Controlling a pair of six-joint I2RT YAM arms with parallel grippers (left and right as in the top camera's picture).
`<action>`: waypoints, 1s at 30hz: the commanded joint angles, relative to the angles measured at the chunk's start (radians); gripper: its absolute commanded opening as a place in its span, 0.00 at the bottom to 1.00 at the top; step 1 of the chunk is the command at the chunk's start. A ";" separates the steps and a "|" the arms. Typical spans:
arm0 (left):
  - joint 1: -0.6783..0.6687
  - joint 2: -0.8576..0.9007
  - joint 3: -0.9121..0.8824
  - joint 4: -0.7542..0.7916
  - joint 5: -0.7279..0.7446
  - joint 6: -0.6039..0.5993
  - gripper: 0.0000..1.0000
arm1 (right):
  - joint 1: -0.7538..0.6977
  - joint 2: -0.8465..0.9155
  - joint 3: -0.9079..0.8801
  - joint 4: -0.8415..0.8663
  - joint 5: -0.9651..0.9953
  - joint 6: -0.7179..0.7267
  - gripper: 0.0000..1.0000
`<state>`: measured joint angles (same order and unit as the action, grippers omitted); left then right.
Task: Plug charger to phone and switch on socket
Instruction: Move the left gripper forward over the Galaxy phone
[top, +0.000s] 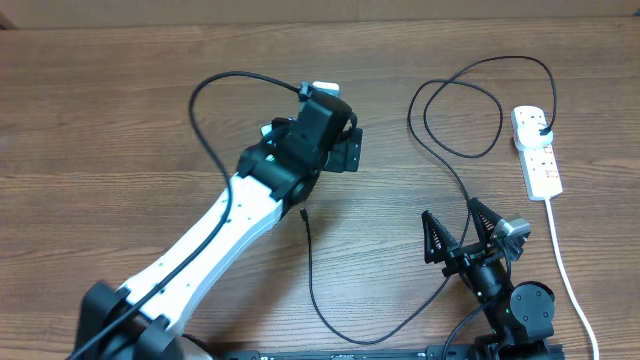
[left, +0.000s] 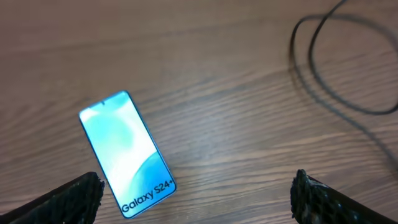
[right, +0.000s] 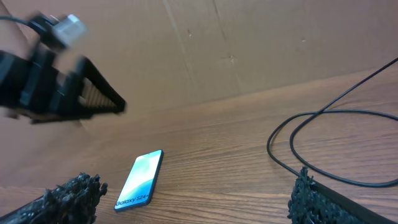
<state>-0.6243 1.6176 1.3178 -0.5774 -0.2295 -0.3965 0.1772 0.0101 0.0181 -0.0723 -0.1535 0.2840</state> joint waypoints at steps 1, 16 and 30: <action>-0.003 0.060 0.029 0.003 0.044 -0.023 1.00 | -0.001 -0.007 -0.010 0.003 -0.005 0.000 1.00; 0.040 0.254 0.029 0.040 0.012 -0.286 1.00 | -0.001 -0.007 -0.010 0.003 -0.005 0.000 1.00; 0.182 0.307 0.029 0.084 0.071 -0.327 0.99 | -0.001 -0.007 -0.010 0.003 -0.005 0.000 1.00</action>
<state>-0.5110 1.9007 1.3220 -0.5335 -0.2749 -0.7719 0.1772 0.0101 0.0181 -0.0719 -0.1535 0.2840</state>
